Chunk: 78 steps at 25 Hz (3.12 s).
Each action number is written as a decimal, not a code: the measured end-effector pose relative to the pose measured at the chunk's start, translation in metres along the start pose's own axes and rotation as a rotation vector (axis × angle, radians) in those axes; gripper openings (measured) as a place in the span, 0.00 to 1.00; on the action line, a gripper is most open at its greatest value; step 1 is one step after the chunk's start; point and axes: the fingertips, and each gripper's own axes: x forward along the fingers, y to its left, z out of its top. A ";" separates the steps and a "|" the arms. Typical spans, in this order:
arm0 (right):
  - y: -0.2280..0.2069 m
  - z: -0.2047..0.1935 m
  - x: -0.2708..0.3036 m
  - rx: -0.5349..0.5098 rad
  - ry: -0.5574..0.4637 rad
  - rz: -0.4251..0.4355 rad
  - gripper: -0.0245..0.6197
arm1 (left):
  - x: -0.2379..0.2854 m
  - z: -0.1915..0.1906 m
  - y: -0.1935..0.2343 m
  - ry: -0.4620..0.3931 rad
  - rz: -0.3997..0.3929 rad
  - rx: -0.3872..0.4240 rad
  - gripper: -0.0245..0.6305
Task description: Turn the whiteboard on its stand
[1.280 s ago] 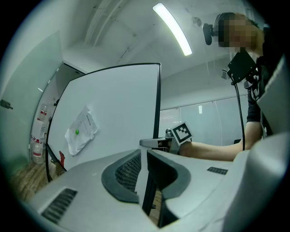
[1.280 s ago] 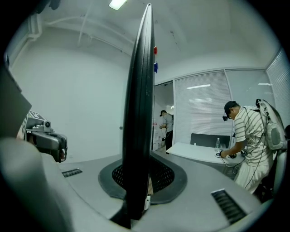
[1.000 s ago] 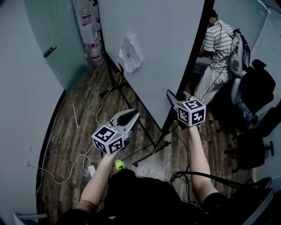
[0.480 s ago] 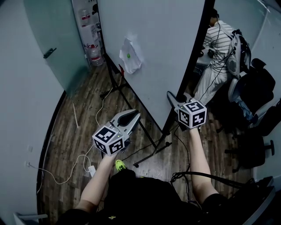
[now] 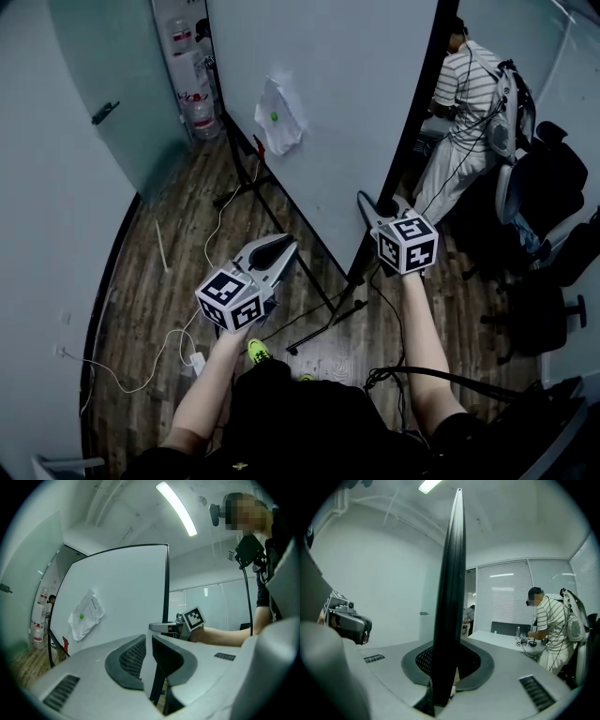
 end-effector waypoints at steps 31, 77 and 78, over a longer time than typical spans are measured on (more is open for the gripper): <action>0.039 -0.008 -0.083 0.052 -0.027 -0.079 0.19 | 0.009 -0.007 -0.047 0.018 -0.100 -0.001 0.10; 0.238 -0.038 -0.168 0.104 0.054 -0.033 0.08 | -0.138 -0.006 -0.123 -0.017 -0.209 -0.042 0.08; 0.245 -0.038 -0.171 0.105 0.054 -0.031 0.08 | -0.145 -0.008 -0.125 -0.015 -0.211 -0.043 0.08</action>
